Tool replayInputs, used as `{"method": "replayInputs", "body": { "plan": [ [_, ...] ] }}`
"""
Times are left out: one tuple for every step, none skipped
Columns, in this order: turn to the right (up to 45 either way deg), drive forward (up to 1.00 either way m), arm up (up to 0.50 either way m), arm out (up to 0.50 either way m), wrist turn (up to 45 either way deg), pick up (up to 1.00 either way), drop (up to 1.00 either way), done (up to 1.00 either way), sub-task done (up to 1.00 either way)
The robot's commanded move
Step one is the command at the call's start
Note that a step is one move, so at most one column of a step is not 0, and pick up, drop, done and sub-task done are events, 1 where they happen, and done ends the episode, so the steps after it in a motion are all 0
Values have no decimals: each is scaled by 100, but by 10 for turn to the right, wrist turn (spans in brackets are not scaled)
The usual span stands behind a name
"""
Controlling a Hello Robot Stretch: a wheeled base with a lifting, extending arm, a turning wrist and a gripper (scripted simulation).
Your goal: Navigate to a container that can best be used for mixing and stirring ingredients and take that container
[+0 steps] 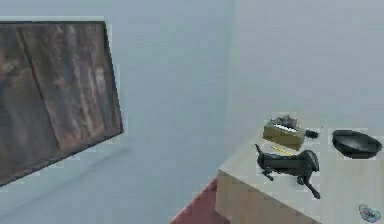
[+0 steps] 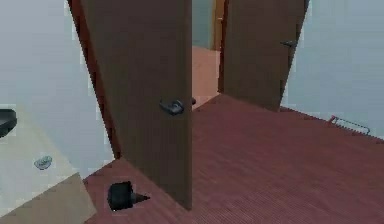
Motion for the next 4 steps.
{"method": "replayInputs", "body": {
  "plan": [
    [0,55,0,0,0,0,0,0,0],
    [-180,0,0,0,0,0,0,0,0],
    [0,0,50,0,0,0,0,0,0],
    [0,0,38,0,0,0,0,0,0]
  ]
}}
